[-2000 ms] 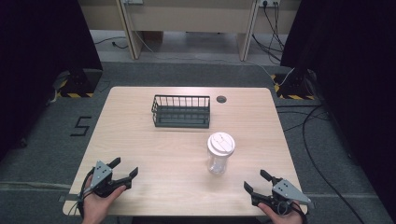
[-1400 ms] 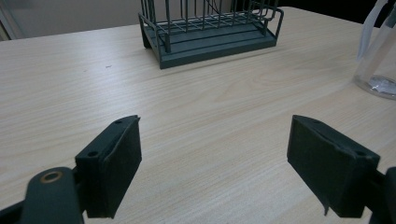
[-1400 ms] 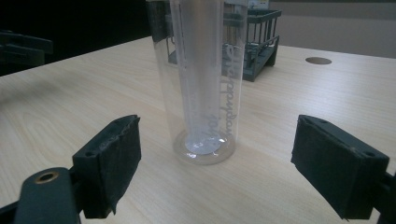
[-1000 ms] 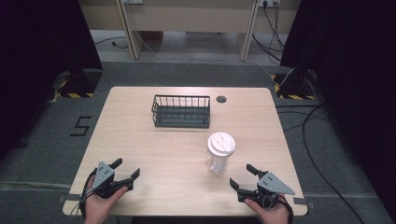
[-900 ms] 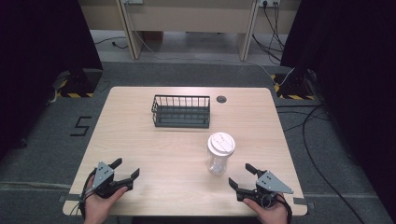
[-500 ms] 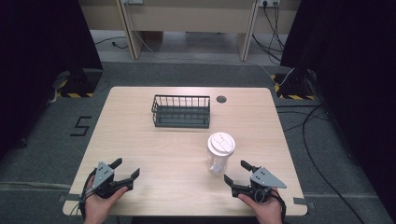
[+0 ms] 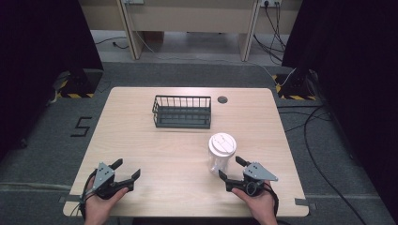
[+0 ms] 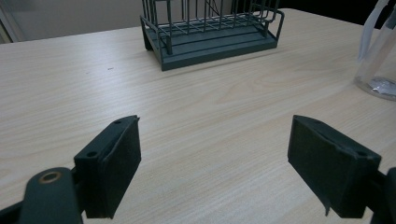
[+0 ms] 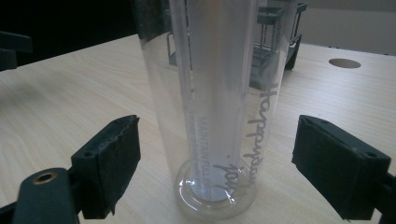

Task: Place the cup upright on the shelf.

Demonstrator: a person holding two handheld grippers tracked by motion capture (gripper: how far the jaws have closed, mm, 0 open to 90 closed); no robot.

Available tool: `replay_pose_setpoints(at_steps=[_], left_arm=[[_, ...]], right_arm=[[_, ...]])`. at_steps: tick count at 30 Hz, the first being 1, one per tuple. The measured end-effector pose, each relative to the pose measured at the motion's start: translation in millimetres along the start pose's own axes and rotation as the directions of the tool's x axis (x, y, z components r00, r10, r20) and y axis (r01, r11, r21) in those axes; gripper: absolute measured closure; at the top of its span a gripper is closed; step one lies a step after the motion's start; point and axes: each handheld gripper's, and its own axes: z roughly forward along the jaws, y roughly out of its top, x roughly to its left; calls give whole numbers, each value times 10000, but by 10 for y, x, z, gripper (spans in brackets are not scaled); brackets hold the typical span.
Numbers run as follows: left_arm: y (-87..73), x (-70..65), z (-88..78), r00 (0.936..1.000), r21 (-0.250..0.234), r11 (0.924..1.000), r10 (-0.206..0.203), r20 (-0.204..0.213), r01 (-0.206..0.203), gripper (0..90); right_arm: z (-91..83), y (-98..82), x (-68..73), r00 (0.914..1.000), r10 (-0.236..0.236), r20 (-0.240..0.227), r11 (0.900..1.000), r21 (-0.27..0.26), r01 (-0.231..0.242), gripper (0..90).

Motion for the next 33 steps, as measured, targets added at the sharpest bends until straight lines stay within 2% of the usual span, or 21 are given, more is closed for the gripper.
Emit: replay_pose_setpoints(at_steps=[19,33], left_arm=[[4,5,-4,10000,-40,10000,-13,14,13,167],[8,5,-3,10000,-46,10000,9,40,-9,167]], right_arm=[[353,74,16,9999,-87,122,9997,217,84,147],[435,56,14,9994,-305,170,9990,319,300,161]])
